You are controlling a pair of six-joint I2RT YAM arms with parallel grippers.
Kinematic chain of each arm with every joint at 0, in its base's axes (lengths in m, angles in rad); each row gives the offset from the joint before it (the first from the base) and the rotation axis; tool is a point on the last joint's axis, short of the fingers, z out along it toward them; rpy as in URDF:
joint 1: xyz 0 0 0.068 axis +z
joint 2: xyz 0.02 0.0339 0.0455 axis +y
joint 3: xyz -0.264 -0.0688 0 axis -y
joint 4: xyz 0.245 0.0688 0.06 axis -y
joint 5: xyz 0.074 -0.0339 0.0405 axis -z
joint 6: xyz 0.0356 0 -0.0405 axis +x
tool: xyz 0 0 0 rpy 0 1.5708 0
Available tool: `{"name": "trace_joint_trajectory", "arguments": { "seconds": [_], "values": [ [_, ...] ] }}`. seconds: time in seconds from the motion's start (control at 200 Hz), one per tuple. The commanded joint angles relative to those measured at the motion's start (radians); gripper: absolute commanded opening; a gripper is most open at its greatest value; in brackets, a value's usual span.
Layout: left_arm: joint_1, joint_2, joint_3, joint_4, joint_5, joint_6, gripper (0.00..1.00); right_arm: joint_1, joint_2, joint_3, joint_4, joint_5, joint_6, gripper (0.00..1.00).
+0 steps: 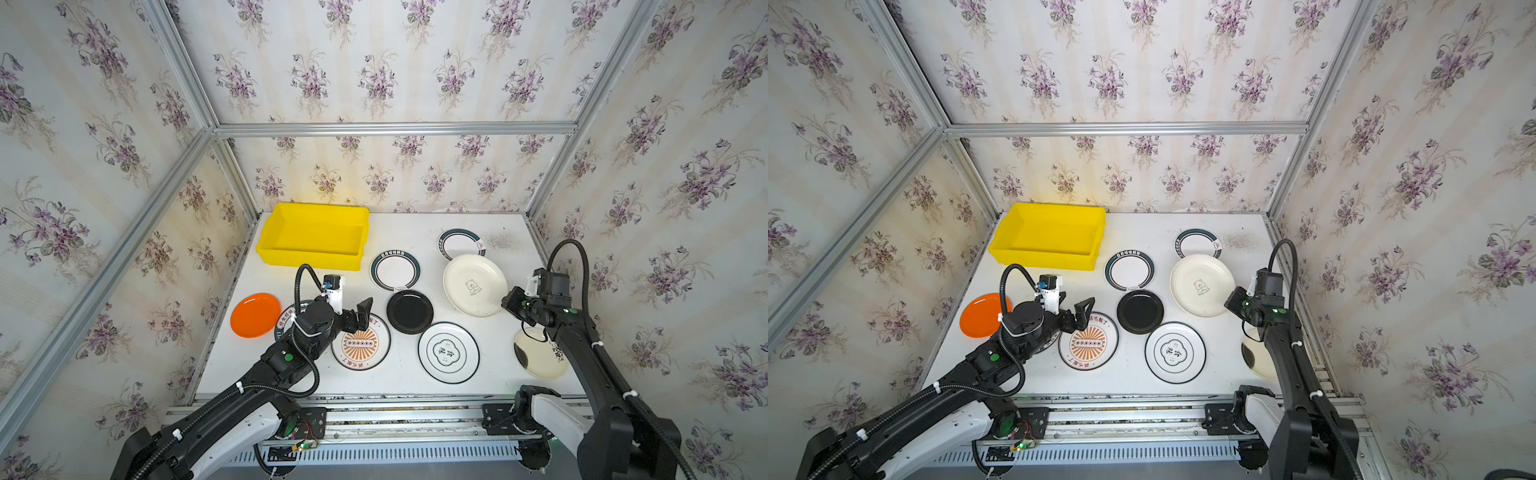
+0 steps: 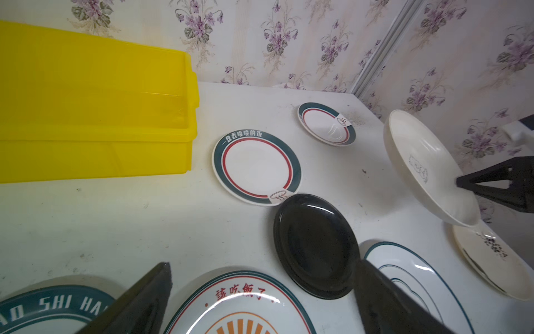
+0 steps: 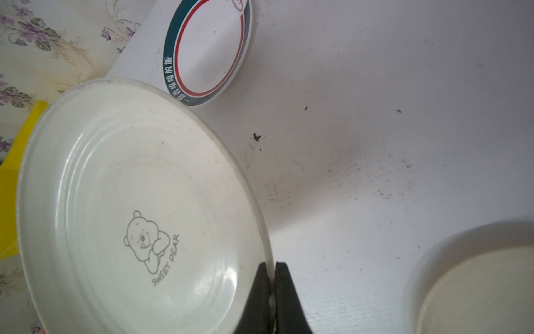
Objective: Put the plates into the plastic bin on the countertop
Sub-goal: 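Grasp the cream bear plate's edge with the right gripper and tilt it up, then carry the plate toward the left gripper and grasp its rim with the left gripper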
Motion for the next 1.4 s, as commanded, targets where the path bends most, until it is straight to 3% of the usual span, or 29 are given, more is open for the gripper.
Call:
{"name": "trace_joint_trajectory", "arguments": {
  "seconds": [0.0, 0.21, 0.57, 0.75, 0.979, 1.084, 1.174, 1.349, 1.394],
  "values": [
    [-0.001, 0.027, 0.052, -0.001, 0.115, -0.064, 0.99, 0.001, -0.053, -0.013, -0.012, -0.048, -0.005, 0.00],
    [-0.002, 0.132, 0.142, 0.019, 0.202, -0.134, 1.00, 0.002, -0.092, -0.066, 0.035, -0.125, 0.008, 0.00],
    [-0.016, 0.350, 0.259, 0.143, 0.448, -0.173, 0.99, 0.035, -0.100, -0.167, 0.183, -0.211, 0.059, 0.00],
    [-0.019, 0.422, 0.311, 0.159, 0.506, -0.153, 0.96, 0.157, -0.091, -0.183, 0.253, -0.162, 0.099, 0.00],
    [-0.019, 0.517, 0.336, 0.158, 0.475, -0.148, 0.91, 0.307, -0.039, -0.135, 0.292, -0.110, 0.146, 0.00],
    [-0.019, 0.520, 0.326, 0.170, 0.459, -0.141, 0.83, 0.347, -0.039, -0.116, 0.280, -0.086, 0.153, 0.00],
    [-0.019, 0.523, 0.319, 0.180, 0.451, -0.131, 0.68, 0.374, -0.048, -0.111, 0.287, -0.070, 0.163, 0.00],
    [-0.020, 0.538, 0.325, 0.177, 0.449, -0.121, 0.56, 0.418, -0.046, -0.095, 0.288, -0.039, 0.161, 0.00],
    [-0.019, 0.541, 0.327, 0.170, 0.449, -0.124, 0.47, 0.429, -0.042, -0.090, 0.288, -0.033, 0.160, 0.00]
  ]
}}
